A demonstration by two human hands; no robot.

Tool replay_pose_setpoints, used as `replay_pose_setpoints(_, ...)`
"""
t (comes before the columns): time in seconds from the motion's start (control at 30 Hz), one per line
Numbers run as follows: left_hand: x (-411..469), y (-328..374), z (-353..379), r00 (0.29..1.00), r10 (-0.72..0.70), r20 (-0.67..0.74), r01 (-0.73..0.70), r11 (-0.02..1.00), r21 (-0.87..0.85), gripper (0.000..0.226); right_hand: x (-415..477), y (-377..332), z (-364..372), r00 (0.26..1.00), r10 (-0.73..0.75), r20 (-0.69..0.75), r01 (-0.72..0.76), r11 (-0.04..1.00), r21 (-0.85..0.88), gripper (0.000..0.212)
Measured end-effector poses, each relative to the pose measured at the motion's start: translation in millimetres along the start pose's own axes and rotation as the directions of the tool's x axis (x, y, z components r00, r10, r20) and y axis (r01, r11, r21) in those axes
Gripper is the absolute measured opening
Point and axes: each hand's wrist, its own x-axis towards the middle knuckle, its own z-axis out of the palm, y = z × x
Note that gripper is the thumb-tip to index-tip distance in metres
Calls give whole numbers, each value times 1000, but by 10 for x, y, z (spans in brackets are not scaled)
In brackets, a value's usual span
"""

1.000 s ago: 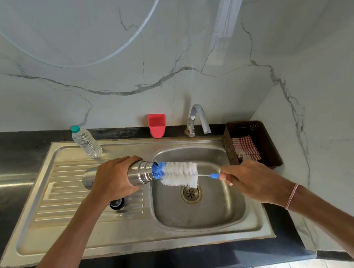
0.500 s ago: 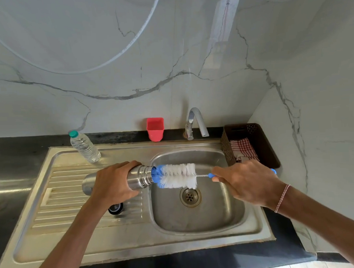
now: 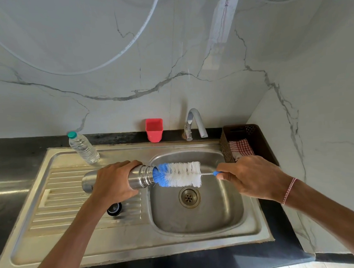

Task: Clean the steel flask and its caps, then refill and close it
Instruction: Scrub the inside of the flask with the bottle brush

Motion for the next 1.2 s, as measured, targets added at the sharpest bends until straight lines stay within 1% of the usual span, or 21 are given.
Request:
replay_pose_setpoints(0.07,14,9,6,1000,-4,15,4,1000,-4,70,4,-11,-52,998,25,60,-24,1000,-11,52)
replay_pose_setpoints(0.1,20,9,9,1000,-6,20,6,1000,-5,69,6,-23,-90,997,21,79,-20,1000,-22,52)
replay_pose_setpoints(0.17,31,12,23,999,2,34,-2,1000,2,67,28,-41,-179,994,3,105,3,998,-61,48)
replay_pose_setpoints(0.27,57,74,51,997,38,71,-40,999,26,66,168,-33,-400,987,-10,158,37,985,-170,45)
replay_pose_setpoints(0.33,78,121,66,995,53,87,-55,998,26,65,293,-24,-566,987,0,158,40,967,-252,46)
replay_pose_setpoints(0.4,92,153,67,993,67,92,-70,997,31,65,387,-4,-686,990,6,142,36,955,-295,45)
replay_pose_setpoints(0.57,82,163,4,997,66,50,-67,997,28,68,513,136,-703,989,46,144,-18,981,-191,40)
replay_pose_setpoints(0.67,65,111,-45,999,36,11,-36,999,27,69,464,188,-547,991,65,115,-51,992,-118,51)
replay_pose_setpoints(0.73,49,65,-64,1000,4,-7,-4,1000,23,68,388,164,-451,994,69,86,-60,994,-96,62)
replay_pose_setpoints(0.77,49,45,-71,1000,-14,-16,15,1000,27,69,335,136,-412,995,69,71,-62,994,-91,64)
replay_pose_setpoints(0.83,54,6,-82,998,-57,-30,58,997,44,70,250,57,-351,998,59,1,-59,991,-118,57)
replay_pose_setpoints(0.9,70,-6,-80,996,-83,-34,85,995,50,71,176,-17,-301,993,25,-114,-48,978,-202,47)
replay_pose_setpoints(0.97,82,2,-62,995,-93,-24,94,994,54,71,131,-73,-304,990,8,-140,-42,969,-244,43)
replay_pose_setpoints(1.03,90,20,-42,995,-98,-17,99,994,42,70,116,-90,-350,982,-44,-184,-9,961,-275,44)
replay_pose_setpoints(1.1,93,50,-28,996,-88,-4,88,996,21,68,136,-96,-458,984,-80,-162,24,947,-319,46)
replay_pose_setpoints(1.17,86,109,3,999,-36,26,36,999,-8,64,200,-50,-587,990,-89,-112,42,929,-369,52)
replay_pose_setpoints(1.2,77,144,23,999,0,38,1,1000,-23,63,248,1,-641,992,-84,-93,45,930,-364,56)
